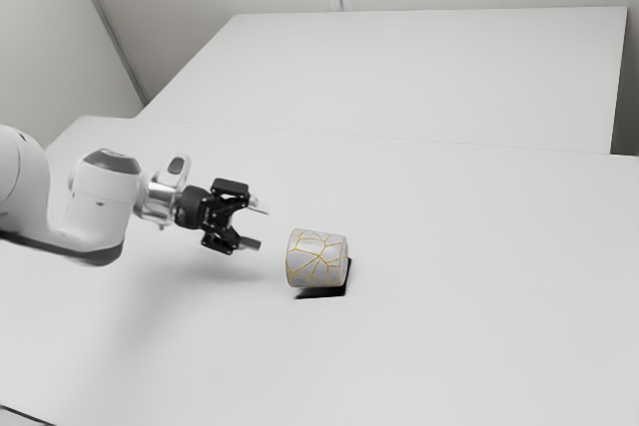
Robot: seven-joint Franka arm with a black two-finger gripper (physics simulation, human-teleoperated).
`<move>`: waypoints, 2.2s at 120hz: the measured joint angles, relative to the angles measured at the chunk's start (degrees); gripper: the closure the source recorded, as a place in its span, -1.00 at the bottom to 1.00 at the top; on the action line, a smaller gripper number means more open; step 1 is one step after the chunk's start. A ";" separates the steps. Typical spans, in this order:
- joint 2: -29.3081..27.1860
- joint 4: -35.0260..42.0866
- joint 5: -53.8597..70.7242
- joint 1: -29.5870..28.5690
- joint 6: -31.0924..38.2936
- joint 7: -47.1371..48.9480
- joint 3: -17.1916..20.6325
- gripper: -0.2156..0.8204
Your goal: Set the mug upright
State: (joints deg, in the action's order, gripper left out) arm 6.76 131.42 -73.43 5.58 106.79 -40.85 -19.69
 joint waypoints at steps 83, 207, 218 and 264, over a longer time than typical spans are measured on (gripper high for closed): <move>6.01 2.85 -20.50 3.86 -1.06 -23.18 2.99 -0.55; -4.73 -10.01 56.47 4.31 15.32 -8.69 5.77 0.92; -4.75 -8.47 62.40 5.27 17.91 -1.22 6.24 0.92; -10.82 3.51 71.45 11.18 24.98 25.63 6.47 0.92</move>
State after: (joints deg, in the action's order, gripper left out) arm -4.07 134.93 -1.98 16.76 131.77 -15.21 -13.22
